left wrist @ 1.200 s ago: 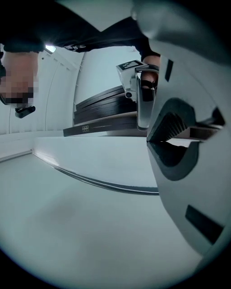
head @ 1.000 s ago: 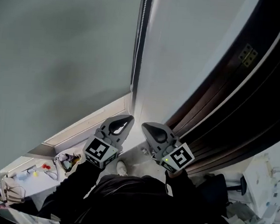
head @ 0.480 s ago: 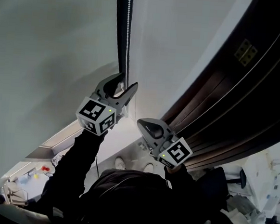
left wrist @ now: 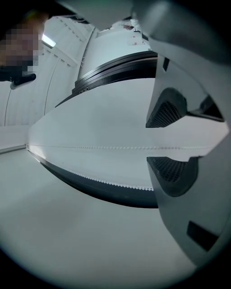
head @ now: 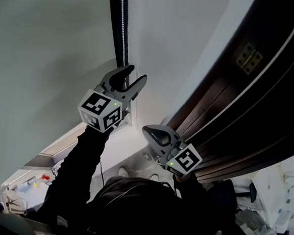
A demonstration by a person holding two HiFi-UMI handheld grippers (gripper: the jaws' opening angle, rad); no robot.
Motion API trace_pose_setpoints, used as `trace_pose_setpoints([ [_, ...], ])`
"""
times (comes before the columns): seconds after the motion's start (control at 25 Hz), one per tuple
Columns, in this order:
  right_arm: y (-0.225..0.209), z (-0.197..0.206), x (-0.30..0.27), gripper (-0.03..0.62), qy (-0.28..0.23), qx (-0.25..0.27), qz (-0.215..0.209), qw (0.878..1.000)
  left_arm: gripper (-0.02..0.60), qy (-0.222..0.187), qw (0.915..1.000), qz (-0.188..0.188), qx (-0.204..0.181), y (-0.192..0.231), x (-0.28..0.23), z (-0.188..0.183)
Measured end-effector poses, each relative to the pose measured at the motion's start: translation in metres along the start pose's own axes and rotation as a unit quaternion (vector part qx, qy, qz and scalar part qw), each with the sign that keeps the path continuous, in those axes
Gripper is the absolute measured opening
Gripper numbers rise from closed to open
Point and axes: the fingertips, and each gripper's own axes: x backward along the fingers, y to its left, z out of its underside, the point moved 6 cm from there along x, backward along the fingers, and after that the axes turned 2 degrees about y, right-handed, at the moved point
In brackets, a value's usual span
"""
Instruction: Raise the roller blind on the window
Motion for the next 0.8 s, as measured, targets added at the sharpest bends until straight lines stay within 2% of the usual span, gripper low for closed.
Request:
trace_pose_setpoints([
  [0.24, -0.006, -0.001, 0.002, 0.006, 0.002, -0.001, 0.001, 1.000, 0.196, -0.008, 1.0000, 0.000, 0.005, 0.007, -0.005, -0.004],
  [0.28, -0.008, 0.001, 0.003, 0.006, 0.003, 0.001, 0.002, 1.000, 0.151, -0.010, 0.9999, -0.004, 0.005, 0.009, -0.004, -0.005],
  [0.36, -0.009, 0.003, 0.005, 0.006, 0.006, 0.000, 0.004, 1.000, 0.020, -0.013, 0.9999, -0.011, 0.000, 0.012, -0.001, -0.007],
  [0.4, -0.009, 0.003, 0.004, 0.006, 0.006, -0.001, 0.005, 1.000, 0.009, -0.012, 0.9998, -0.012, -0.005, 0.012, 0.001, -0.008],
  [0.6, -0.009, 0.001, 0.002, 0.006, 0.000, 0.004, 0.004, 1.000, 0.006, 0.021, 0.9993, 0.000, -0.031, 0.007, 0.003, 0.001],
  [0.8, -0.010, -0.003, 0.000, 0.006, -0.002, 0.001, 0.003, 1.000, 0.006, 0.006, 0.9997, 0.004, -0.024, 0.002, 0.017, 0.009],
])
